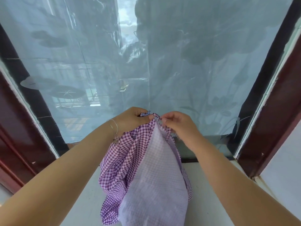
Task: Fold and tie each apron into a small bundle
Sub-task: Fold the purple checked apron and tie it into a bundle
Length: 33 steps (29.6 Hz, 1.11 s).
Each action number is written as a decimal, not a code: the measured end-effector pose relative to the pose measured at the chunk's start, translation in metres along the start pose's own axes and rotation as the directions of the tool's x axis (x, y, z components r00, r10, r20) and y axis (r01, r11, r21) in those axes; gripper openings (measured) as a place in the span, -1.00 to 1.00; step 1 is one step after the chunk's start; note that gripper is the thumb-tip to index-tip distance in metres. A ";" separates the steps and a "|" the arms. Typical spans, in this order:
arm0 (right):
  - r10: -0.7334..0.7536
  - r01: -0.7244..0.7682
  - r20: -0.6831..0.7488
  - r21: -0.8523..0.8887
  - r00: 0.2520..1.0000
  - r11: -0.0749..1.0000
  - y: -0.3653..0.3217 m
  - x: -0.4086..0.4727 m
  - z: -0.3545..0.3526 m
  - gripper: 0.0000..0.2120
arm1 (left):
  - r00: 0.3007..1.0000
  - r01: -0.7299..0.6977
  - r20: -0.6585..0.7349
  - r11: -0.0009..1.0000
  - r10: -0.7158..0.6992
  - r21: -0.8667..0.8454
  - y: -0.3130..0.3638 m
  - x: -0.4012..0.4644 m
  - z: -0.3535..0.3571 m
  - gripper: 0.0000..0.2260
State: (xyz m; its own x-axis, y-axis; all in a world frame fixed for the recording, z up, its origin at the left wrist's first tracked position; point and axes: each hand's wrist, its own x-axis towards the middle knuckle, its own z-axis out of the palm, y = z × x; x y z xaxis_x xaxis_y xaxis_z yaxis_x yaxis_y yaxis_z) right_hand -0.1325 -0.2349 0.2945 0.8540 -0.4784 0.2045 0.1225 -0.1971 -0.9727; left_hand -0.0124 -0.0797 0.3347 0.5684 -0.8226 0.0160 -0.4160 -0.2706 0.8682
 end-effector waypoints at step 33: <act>-0.193 0.080 -0.048 -0.794 0.980 0.602 -0.015 -0.001 0.029 -0.66 | 0.945 0.262 -0.093 0.892 -0.315 -0.369 0.012 0.010 0.021 -0.72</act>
State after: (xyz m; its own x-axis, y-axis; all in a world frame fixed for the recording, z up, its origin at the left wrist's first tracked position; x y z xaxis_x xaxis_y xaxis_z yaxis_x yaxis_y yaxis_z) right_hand -0.1203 -0.2064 0.3054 0.7893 -0.4717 0.3931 -0.2597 -0.8366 -0.4824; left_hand -0.0263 -0.1019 0.3349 0.7337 -0.6454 -0.2126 0.0392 -0.2722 0.9614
